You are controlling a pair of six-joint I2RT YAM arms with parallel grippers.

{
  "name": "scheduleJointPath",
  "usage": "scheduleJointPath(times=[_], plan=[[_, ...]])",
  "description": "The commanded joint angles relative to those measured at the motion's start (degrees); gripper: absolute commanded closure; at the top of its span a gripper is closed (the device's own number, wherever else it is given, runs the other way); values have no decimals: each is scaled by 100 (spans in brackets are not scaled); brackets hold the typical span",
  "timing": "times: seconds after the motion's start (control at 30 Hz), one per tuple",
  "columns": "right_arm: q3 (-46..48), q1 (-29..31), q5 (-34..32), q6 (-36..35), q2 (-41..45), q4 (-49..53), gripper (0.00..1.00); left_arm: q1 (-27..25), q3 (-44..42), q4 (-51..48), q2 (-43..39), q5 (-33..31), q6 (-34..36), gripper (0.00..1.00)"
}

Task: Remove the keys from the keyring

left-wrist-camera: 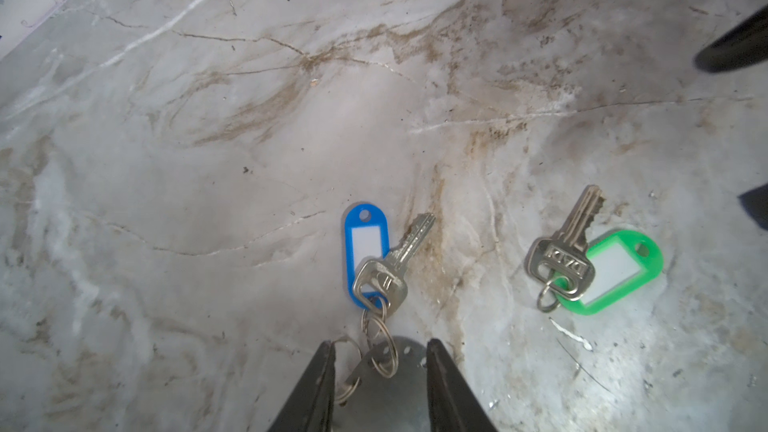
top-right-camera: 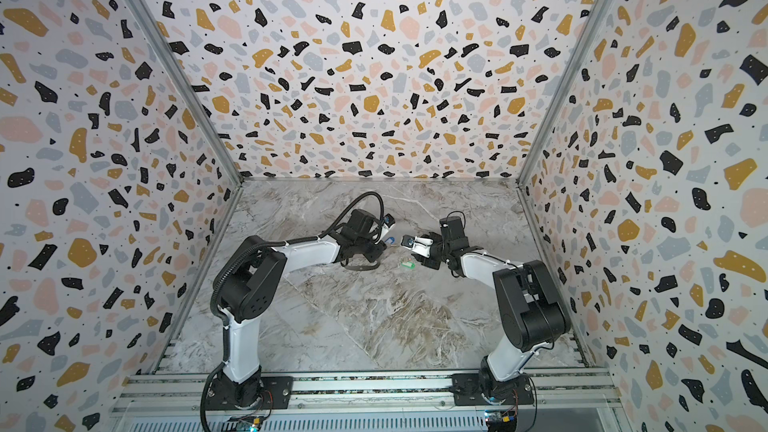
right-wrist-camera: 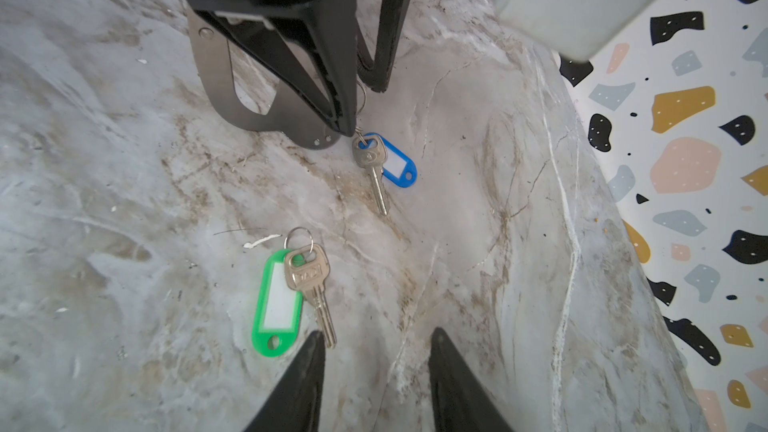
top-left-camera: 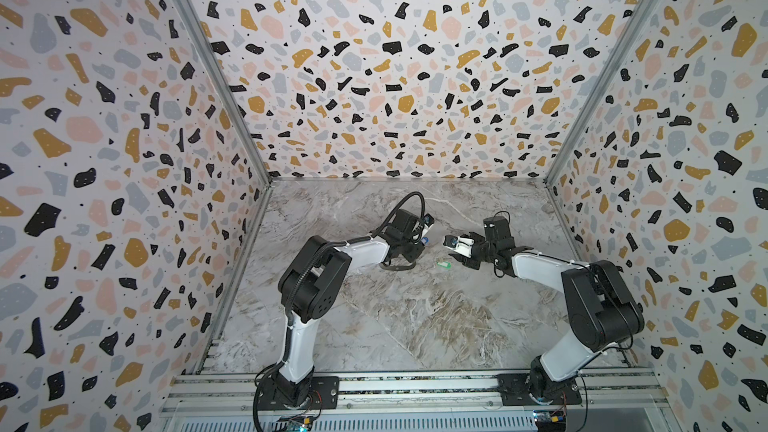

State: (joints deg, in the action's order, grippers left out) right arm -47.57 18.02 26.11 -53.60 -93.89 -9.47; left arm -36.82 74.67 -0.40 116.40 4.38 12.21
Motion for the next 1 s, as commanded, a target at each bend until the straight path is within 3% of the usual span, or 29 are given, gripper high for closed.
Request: scheduleJointPath(times=[0.0,0.37,0.97], plan=[[21,17,25,94,194,25,57,-34,118,-12,104,-220,-60,63],[5,24,35,127,203,34,58,-97,189,8,243,-253,-17,66],[-22,26,31,129,222,44,59,-97,296,-162,313,-190,96,82]])
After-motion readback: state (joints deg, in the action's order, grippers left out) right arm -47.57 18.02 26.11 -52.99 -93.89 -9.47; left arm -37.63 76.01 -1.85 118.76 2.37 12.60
